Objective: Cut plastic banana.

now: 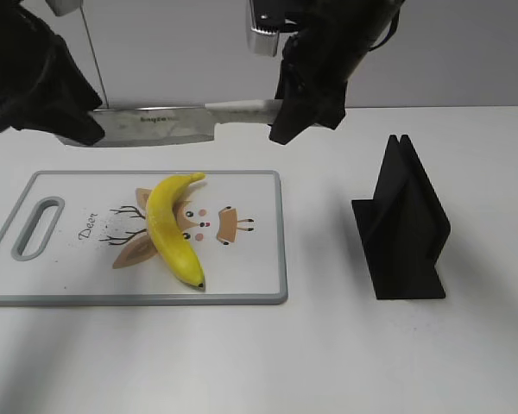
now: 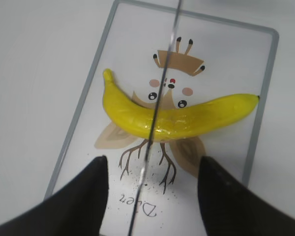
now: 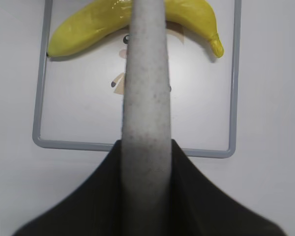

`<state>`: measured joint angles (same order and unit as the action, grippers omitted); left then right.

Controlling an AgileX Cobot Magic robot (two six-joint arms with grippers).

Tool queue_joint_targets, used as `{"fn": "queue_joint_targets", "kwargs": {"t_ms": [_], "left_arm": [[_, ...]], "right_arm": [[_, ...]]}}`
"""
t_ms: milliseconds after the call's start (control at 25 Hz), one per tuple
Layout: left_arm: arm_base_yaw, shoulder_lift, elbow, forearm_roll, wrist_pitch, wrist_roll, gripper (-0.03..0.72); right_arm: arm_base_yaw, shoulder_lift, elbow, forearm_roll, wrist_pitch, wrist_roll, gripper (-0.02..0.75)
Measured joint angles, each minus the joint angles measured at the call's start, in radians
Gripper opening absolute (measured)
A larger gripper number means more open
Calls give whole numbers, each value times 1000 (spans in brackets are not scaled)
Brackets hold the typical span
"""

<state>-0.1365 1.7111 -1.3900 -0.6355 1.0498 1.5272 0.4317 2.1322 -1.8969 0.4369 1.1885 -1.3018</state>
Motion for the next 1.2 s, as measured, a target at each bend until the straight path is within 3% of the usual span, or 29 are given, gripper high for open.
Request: {"fn": "queue_joint_targets", "kwargs": {"t_ms": [200, 360, 440, 560, 640, 1200], "left_arm": [[0, 34, -1, 38, -17, 0, 498], [0, 59, -1, 45, -24, 0, 391], [0, 62, -1, 45, -30, 0, 288], [0, 65, -1, 45, -41, 2, 61], [0, 67, -1, 44, -27, 9, 11], [-37, 193, -1, 74, -46, 15, -15]], "right_arm": [[1, 14, -3, 6, 0, 0, 183], [1, 14, -4, 7, 0, 0, 183], [1, 14, -5, 7, -1, 0, 183], [1, 14, -6, 2, -7, -5, 183], [1, 15, -6, -7, -10, -16, 183], [0, 105, -6, -29, -8, -8, 183]]}}
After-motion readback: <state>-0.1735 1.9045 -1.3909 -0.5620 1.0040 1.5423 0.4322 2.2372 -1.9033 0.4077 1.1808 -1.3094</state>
